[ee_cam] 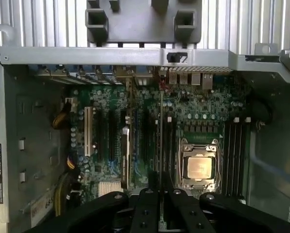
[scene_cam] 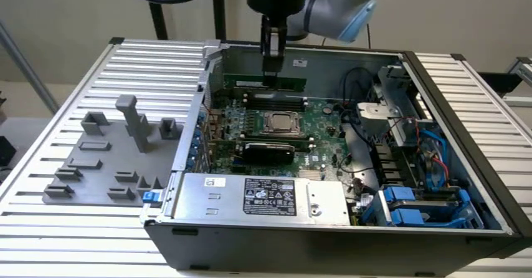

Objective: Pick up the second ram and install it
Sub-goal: 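Insert the second ram into the second slot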

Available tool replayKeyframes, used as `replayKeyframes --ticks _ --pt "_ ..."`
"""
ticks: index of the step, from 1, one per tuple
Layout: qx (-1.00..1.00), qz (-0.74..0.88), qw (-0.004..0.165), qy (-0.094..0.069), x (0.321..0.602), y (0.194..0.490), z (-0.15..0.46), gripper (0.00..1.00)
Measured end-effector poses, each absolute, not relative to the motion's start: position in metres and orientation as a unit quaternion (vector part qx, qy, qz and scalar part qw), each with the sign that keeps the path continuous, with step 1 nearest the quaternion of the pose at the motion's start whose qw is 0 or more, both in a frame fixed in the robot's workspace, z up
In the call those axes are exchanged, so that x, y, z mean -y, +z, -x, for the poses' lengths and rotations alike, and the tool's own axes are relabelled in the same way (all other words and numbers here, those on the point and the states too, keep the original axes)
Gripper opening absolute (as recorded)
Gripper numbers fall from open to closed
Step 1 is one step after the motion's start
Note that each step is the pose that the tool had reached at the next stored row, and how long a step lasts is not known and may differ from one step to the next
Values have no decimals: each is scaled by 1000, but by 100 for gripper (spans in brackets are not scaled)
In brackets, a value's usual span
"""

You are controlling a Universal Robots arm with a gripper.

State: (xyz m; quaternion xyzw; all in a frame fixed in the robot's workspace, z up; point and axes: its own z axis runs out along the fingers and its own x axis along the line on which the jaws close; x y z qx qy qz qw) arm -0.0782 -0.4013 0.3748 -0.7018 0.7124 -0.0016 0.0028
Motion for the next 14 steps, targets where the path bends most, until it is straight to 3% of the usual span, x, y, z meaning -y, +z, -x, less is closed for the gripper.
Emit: replayKeyframes --ticks 14 --pt "-712 702 3 -2 372 349 50 0"
